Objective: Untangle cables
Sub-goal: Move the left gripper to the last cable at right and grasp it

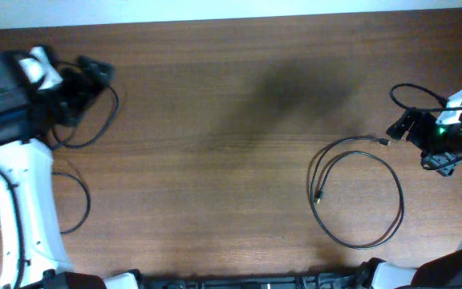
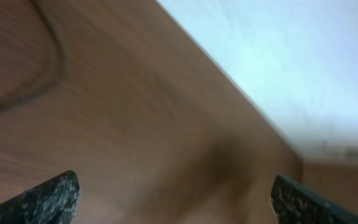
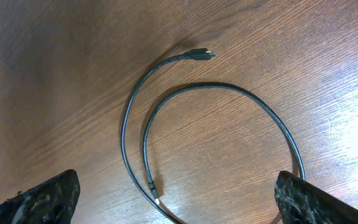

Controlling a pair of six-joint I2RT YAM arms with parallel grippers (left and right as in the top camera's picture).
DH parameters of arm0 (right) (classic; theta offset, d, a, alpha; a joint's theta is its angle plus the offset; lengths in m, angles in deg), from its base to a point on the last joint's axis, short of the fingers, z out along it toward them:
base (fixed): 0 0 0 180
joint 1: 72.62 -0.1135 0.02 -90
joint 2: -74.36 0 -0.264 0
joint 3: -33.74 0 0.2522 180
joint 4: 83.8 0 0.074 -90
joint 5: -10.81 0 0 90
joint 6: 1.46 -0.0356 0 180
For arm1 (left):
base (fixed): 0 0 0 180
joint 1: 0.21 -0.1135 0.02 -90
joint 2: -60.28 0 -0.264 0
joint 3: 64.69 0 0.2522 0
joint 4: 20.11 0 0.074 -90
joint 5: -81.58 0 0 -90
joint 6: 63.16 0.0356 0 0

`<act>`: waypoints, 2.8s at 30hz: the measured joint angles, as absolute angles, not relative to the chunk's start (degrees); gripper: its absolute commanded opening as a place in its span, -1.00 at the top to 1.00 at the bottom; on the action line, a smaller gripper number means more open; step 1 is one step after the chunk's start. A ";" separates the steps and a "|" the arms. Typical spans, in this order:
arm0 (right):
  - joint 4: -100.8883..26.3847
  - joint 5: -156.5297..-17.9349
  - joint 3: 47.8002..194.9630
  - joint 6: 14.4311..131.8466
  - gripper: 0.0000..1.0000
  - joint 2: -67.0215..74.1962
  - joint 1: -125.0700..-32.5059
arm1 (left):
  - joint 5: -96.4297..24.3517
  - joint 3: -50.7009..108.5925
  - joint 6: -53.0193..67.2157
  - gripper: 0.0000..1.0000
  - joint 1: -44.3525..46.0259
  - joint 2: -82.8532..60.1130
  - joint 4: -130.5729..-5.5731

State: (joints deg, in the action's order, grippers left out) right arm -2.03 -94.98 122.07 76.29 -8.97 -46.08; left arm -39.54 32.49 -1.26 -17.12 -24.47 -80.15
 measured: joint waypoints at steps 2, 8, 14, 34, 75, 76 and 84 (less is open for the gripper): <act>-1.99 -94.98 122.07 76.26 -0.96 -8.99 -46.08 | -37.53 32.49 -0.54 -0.98 -11.85 -24.47 -81.53; -1.92 -94.96 122.07 76.29 -0.97 -8.99 -46.08 | -25.15 32.46 0.44 -0.98 5.59 -24.47 -84.67; -1.90 -94.96 122.07 76.31 -0.97 -9.01 -46.08 | -15.93 32.46 0.86 -0.98 19.10 -24.65 -85.35; -1.88 -94.94 122.07 76.29 -0.97 -9.04 -46.08 | -21.13 32.42 10.67 -0.98 45.11 -51.66 -66.88; -1.90 -94.96 122.07 76.29 -0.97 -9.08 -46.08 | -6.51 32.42 11.66 -0.67 58.18 -61.56 -59.73; -1.90 -94.96 122.07 76.29 -0.97 -9.08 -46.08 | -6.51 32.42 11.68 -0.68 58.18 -61.56 -59.78; -1.90 -94.96 122.07 76.33 -0.97 -9.08 -46.08 | -6.51 32.42 11.39 -0.97 58.38 -61.56 -60.37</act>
